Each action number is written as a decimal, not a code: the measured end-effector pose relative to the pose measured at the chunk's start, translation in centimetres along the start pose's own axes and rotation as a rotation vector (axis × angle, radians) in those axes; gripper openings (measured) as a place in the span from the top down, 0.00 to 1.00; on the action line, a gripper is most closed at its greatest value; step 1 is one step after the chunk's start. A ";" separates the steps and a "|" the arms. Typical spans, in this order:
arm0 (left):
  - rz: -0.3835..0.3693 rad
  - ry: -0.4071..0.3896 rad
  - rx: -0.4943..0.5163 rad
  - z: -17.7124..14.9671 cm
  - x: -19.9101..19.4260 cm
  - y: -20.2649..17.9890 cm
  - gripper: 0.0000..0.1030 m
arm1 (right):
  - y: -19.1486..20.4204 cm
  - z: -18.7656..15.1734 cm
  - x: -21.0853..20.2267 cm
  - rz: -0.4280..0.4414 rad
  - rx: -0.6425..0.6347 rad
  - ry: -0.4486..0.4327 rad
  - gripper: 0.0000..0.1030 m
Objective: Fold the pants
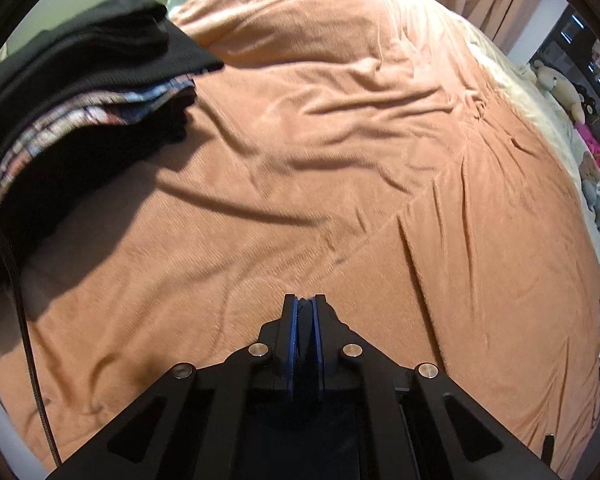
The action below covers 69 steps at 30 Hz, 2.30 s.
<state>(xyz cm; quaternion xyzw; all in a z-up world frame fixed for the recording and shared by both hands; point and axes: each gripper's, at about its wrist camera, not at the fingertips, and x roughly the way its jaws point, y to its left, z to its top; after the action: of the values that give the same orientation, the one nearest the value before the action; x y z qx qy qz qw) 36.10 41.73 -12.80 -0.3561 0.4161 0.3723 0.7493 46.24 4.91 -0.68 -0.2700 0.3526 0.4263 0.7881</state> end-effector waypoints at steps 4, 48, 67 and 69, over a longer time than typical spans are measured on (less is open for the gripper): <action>0.003 -0.002 0.022 0.3 0.1 0.0 0.94 | 0.5 1.5 3.0 0.011 -0.043 0.067 0.41; -0.244 0.002 0.163 -7.3 -10.9 7.6 0.47 | 5.0 -2.6 -5.7 -0.060 0.278 0.023 0.50; -0.382 0.060 0.121 -15.4 -13.0 11.9 0.47 | 9.9 -11.6 -13.0 -0.031 0.371 -0.034 0.50; -0.398 0.068 0.116 -16.1 -12.9 12.2 0.47 | 10.5 -12.8 -13.2 -0.012 0.386 -0.035 0.50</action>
<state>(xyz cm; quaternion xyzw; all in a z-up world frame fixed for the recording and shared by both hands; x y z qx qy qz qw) 15.08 30.50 -10.55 -0.3998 0.3837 0.1802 0.8127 27.84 -5.58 0.63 -0.1086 0.4122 0.3507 0.8339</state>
